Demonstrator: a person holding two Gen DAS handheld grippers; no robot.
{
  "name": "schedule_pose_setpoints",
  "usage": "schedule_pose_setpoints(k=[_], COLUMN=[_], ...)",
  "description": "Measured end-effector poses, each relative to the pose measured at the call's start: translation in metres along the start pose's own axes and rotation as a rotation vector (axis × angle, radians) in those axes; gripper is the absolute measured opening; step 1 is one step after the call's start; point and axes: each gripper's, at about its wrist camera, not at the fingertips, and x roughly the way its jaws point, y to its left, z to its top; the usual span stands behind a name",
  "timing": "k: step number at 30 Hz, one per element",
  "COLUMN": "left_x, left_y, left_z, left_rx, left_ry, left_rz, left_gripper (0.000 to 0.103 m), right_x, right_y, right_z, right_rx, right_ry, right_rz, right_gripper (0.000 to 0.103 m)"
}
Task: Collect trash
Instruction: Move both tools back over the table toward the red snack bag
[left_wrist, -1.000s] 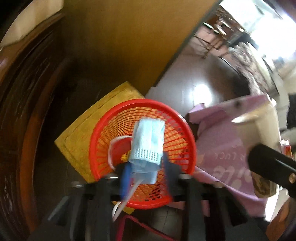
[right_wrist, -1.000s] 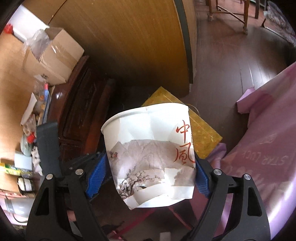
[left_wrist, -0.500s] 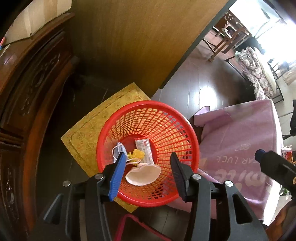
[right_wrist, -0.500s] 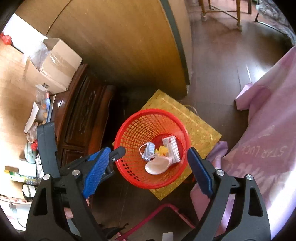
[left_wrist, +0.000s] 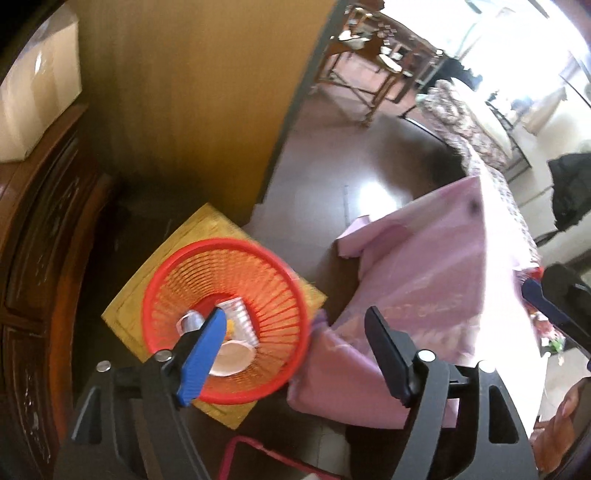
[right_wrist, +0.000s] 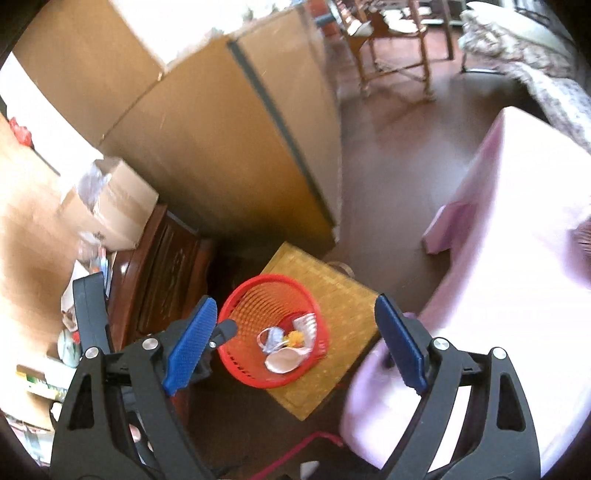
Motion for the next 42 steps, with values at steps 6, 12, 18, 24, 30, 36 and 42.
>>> schedule_pose_setpoints(k=[6,12,18,24,30,36,42], left_x=[-0.008,-0.011,-0.007,0.010,0.028,0.049,0.063], left_y=[-0.057,-0.124,-0.200,-0.260,-0.306,-0.337,-0.361], left_z=[0.001,-0.003,-0.014,-0.027,-0.034,-0.033,-0.031], left_rx=[0.078,0.187,0.282,0.335,0.380,0.371,0.368], left_ry=[-0.022,-0.031,-0.032,0.001,0.021,0.045,0.061], left_rz=[-0.036,-0.076,-0.123,-0.171,-0.170,-0.188,-0.206], left_gripper=[0.078,0.084,0.089,0.090,0.091,0.092,0.092], right_x=[-0.055,-0.098,-0.139,-0.175,-0.182,-0.190,-0.216], right_y=[-0.047,-0.103,-0.157,-0.212,-0.250,-0.269,-0.293], right_z=[-0.016,-0.036,-0.050,-0.058,-0.065,-0.075,-0.086], right_rx=[0.002,0.032,0.068,0.138,0.209,0.239,0.321], right_ry=[-0.083,-0.152,-0.234,-0.325,-0.369,-0.394,-0.476], right_rz=[-0.094,-0.184,-0.273,-0.329,-0.340,-0.392,-0.424], right_gripper=[0.088,0.089,0.091,0.095,0.096,0.096,0.096])
